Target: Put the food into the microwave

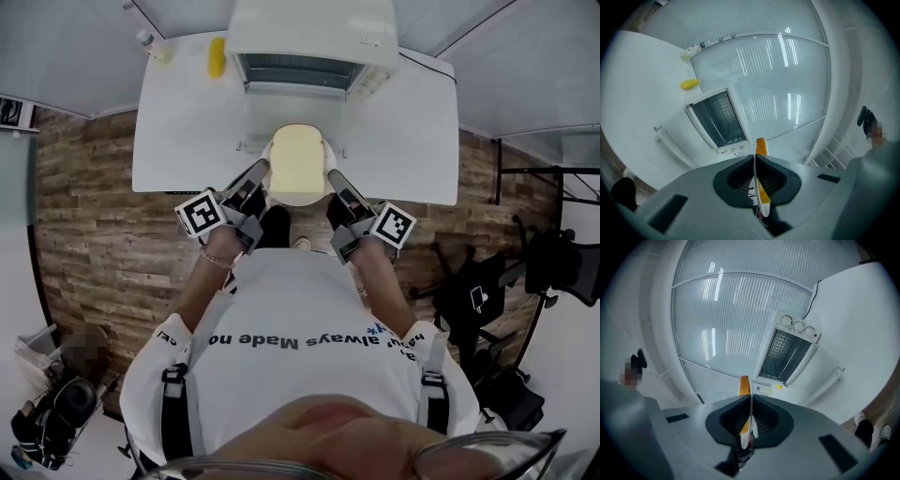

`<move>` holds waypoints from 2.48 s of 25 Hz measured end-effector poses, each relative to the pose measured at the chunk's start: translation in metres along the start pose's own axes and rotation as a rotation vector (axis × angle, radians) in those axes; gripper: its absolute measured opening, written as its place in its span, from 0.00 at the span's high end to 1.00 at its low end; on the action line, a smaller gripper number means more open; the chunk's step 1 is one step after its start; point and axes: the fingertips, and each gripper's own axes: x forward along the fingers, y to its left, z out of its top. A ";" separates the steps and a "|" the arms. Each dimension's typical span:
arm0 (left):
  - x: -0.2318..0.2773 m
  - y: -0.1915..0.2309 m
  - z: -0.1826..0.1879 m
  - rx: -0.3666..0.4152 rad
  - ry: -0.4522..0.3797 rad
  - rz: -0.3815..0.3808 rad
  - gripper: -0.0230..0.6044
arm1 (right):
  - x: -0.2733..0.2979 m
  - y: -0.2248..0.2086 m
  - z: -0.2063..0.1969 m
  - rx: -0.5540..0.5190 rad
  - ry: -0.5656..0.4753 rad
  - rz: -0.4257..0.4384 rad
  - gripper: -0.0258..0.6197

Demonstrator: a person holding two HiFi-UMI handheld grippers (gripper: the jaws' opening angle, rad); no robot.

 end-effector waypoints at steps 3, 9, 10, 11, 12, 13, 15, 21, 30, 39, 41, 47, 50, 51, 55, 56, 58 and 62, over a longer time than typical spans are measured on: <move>0.009 0.011 0.027 -0.003 0.004 0.011 0.93 | 0.029 -0.002 0.009 -0.002 0.002 0.000 0.93; 0.029 0.025 0.077 -0.010 0.005 0.017 0.93 | 0.081 -0.006 0.028 0.004 0.003 -0.011 0.93; 0.032 0.027 0.084 -0.012 0.006 0.014 0.93 | 0.088 -0.006 0.031 0.006 0.002 -0.012 0.93; 0.035 0.028 0.091 -0.014 0.007 0.012 0.93 | 0.096 -0.006 0.034 0.007 0.001 -0.014 0.93; 0.038 0.030 0.096 -0.016 0.009 0.011 0.93 | 0.102 -0.007 0.037 0.006 0.000 -0.016 0.93; 0.041 0.032 0.102 -0.016 0.012 0.010 0.93 | 0.108 -0.007 0.040 0.006 -0.001 -0.018 0.93; 0.047 0.036 0.112 -0.015 0.018 0.012 0.93 | 0.118 -0.009 0.046 0.004 -0.006 -0.023 0.93; 0.060 0.042 0.135 -0.011 0.031 0.008 0.93 | 0.140 -0.012 0.056 0.008 -0.022 -0.019 0.93; 0.078 0.039 0.131 -0.022 0.028 0.012 0.93 | 0.137 -0.019 0.075 0.019 -0.016 -0.028 0.93; 0.107 0.032 0.112 -0.022 0.000 0.033 0.93 | 0.118 -0.029 0.103 0.021 0.028 -0.019 0.93; 0.114 0.031 0.106 -0.024 -0.001 0.035 0.93 | 0.113 -0.033 0.110 0.023 0.033 -0.023 0.93; 0.130 0.033 0.094 0.009 0.010 0.045 0.93 | 0.101 -0.041 0.125 0.026 0.040 -0.025 0.93; 0.132 0.037 0.092 0.029 0.021 0.065 0.93 | 0.099 -0.047 0.127 0.035 0.048 -0.027 0.93; 0.132 0.038 0.090 0.020 0.021 0.070 0.93 | 0.099 -0.049 0.126 0.041 0.050 -0.030 0.93; 0.132 0.049 0.087 0.005 0.030 0.085 0.93 | 0.099 -0.059 0.123 0.046 0.066 -0.049 0.93; 0.132 0.053 0.087 0.008 0.035 0.091 0.93 | 0.099 -0.062 0.122 0.044 0.069 -0.055 0.93; 0.131 0.060 0.086 0.010 0.042 0.106 0.93 | 0.101 -0.069 0.120 0.052 0.072 -0.066 0.93; 0.131 0.073 0.088 0.024 0.058 0.129 0.93 | 0.105 -0.080 0.117 0.074 0.076 -0.080 0.93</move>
